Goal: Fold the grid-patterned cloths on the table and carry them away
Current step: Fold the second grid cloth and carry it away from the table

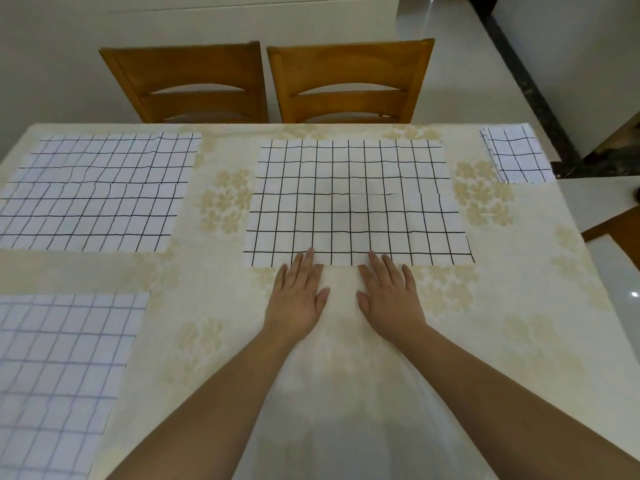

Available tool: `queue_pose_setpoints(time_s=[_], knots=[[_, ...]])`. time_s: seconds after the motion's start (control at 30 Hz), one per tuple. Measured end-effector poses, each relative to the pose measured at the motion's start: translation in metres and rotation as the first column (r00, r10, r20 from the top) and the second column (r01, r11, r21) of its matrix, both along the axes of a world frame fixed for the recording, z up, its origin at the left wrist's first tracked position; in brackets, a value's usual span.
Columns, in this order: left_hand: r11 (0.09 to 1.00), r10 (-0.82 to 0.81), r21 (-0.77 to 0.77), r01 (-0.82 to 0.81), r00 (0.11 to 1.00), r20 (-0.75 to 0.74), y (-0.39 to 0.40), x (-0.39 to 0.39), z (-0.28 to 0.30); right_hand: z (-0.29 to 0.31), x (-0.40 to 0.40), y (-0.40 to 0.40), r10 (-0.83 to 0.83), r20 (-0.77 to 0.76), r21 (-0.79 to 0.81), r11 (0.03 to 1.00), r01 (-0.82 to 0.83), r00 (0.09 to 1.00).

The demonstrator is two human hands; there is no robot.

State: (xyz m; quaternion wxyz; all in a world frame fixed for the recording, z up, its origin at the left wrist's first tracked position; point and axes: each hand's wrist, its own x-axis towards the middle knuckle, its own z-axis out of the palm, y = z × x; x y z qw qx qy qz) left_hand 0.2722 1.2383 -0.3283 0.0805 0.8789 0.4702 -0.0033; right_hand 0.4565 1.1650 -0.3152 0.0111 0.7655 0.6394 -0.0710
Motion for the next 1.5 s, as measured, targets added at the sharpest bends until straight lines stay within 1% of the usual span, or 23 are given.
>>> queue_pose_setpoints(time_s=[0.17,0.4,0.53,0.67,0.8,0.9,1.13,1.27,1.4,1.5], knots=[[1.0,0.02,0.015,-0.02,1.0,0.004,0.001,-0.002,-0.008,-0.011,0.001,0.006,0.023,0.011,0.042,0.999,-0.024,1.0],[0.999,0.018,0.037,-0.018,1.0,-0.009,-0.001,0.0,-0.006,-0.013,-0.007,-0.003,-0.019,-0.01,0.065,0.998,0.02,1.0],[1.0,-0.031,0.005,0.031,0.999,-0.045,-0.018,-0.009,0.001,-0.007,-0.011,-0.025,0.012,-0.002,0.057,0.998,-0.012,1.0],[0.997,-0.077,-0.011,0.077,0.996,-0.047,-0.062,-0.031,0.002,-0.007,-0.016,-0.062,0.073,0.019,0.02,0.997,-0.073,0.997],[0.994,-0.109,-0.028,0.108,0.992,-0.061,-0.113,-0.054,0.005,-0.001,-0.027,-0.115,0.129,0.012,0.018,0.991,-0.129,0.992],[0.991,-0.122,-0.055,0.118,0.99,-0.074,-0.15,-0.07,0.01,0.006,-0.038,-0.158,0.15,-0.022,0.017,0.989,-0.15,0.988],[0.969,-0.178,-0.184,0.163,0.982,-0.065,-0.237,-0.103,0.028,0.014,-0.063,-0.252,0.134,-0.157,-0.073,0.986,-0.147,0.979],[0.954,-0.208,-0.236,0.183,0.974,-0.085,-0.27,-0.119,0.036,0.022,-0.074,-0.295,0.139,-0.211,-0.103,0.981,-0.163,0.968],[0.95,-0.248,-0.215,0.225,0.965,-0.085,-0.291,-0.134,0.035,0.031,-0.08,-0.322,0.187,-0.212,-0.11,0.971,-0.214,0.959],[0.936,-0.322,-0.167,0.309,0.945,-0.057,-0.298,-0.138,0.039,0.039,-0.078,-0.327,0.195,-0.223,-0.05,0.976,-0.211,0.955]])
